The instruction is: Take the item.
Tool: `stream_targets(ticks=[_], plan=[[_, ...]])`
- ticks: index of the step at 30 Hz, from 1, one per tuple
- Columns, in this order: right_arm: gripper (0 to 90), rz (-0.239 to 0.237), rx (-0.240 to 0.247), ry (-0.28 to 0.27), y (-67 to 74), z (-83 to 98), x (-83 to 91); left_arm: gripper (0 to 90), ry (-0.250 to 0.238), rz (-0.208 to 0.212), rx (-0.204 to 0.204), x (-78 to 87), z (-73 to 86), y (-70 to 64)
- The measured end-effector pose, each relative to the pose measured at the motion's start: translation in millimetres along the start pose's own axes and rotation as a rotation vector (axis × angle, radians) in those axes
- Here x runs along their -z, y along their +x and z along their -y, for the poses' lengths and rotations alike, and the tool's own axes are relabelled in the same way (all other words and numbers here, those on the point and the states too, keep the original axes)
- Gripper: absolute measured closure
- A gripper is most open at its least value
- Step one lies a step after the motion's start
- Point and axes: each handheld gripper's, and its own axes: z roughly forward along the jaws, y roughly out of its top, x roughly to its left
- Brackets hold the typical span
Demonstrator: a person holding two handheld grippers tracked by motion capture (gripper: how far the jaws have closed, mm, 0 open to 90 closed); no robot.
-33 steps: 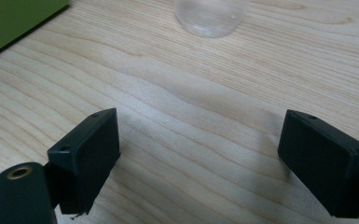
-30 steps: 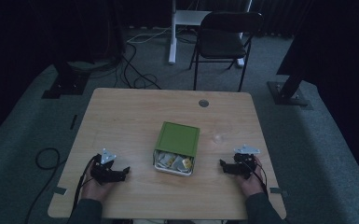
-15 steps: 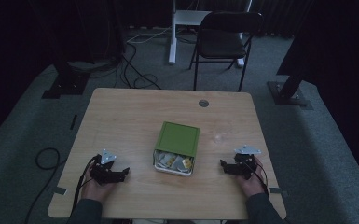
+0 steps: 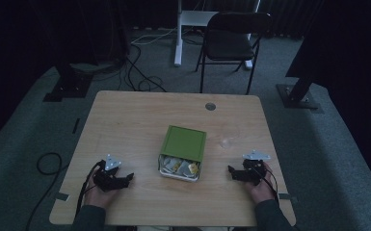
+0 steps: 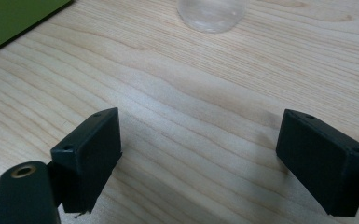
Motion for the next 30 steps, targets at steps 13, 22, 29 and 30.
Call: stream_targets(ticks=[13, 22, 29, 30], plan=[[13.4, 0.002, -0.002, 0.002, -0.4, 2.2, 2.5, 40.4, 0.018, 0.057, -0.031, 9.0, -3.8, -14.1], [13.3, -0.006, 0.005, 0.001, -1.4, 4.2, 4.5, 41.5, -0.04, 0.117, -0.016, 20.3, -11.0, -19.3], [13.4, -0.004, 0.003, 0.001, -1.1, 4.6, 4.8, 41.1, -0.023, 0.121, -0.055, 22.4, -16.0, -28.3], [13.4, -0.004, 0.003, 0.001, -1.1, 4.6, 4.8, 41.1, -0.024, 0.123, -0.061, 23.1, -16.8, -29.5]])
